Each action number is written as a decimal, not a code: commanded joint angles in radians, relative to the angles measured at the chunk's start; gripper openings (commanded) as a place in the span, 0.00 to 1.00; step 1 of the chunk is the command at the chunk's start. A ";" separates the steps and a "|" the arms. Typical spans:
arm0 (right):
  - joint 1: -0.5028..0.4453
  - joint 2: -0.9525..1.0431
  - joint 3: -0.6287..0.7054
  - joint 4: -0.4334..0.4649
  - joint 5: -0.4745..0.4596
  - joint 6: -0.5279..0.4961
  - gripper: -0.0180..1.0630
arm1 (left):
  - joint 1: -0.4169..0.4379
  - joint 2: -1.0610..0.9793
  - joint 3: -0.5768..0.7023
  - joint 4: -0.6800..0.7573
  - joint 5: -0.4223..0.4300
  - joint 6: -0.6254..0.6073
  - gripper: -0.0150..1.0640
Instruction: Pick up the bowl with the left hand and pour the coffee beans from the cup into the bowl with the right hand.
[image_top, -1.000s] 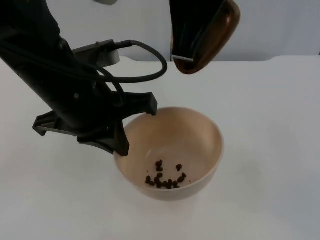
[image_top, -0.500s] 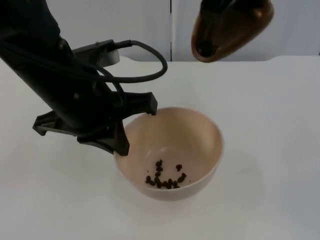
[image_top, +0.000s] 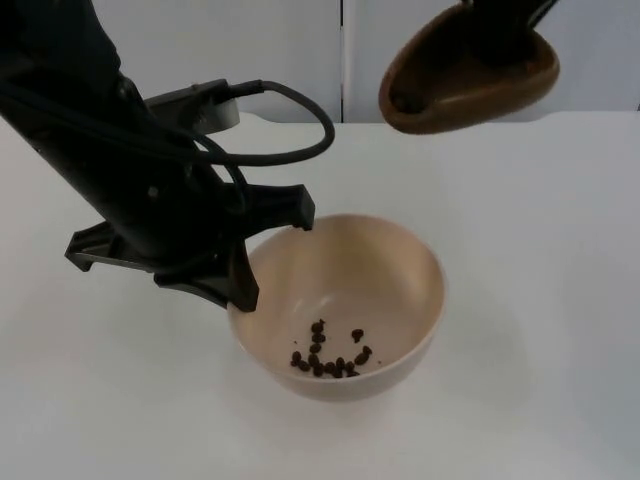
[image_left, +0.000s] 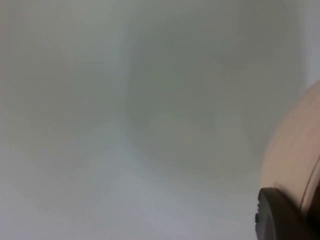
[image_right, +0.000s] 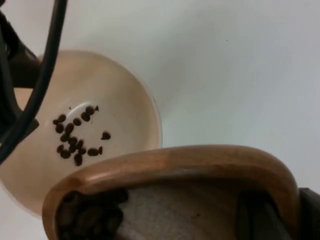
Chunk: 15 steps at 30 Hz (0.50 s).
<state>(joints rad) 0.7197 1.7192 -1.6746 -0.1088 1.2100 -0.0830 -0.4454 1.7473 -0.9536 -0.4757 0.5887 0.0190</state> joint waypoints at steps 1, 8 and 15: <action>-0.017 -0.013 -0.008 0.041 -0.010 -0.017 0.02 | 0.000 -0.012 0.004 0.002 0.001 0.001 0.01; -0.050 -0.013 -0.008 0.109 -0.010 -0.040 0.02 | 0.000 -0.012 0.004 0.074 0.005 0.001 0.01; -0.049 -0.013 -0.008 0.115 -0.039 -0.033 0.02 | 0.005 -0.012 0.004 0.182 0.033 -0.071 0.01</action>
<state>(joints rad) 0.6741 1.7192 -1.6746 0.0000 1.1828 -0.1094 -0.4454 1.7473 -0.9536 -0.3176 0.6132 -0.0205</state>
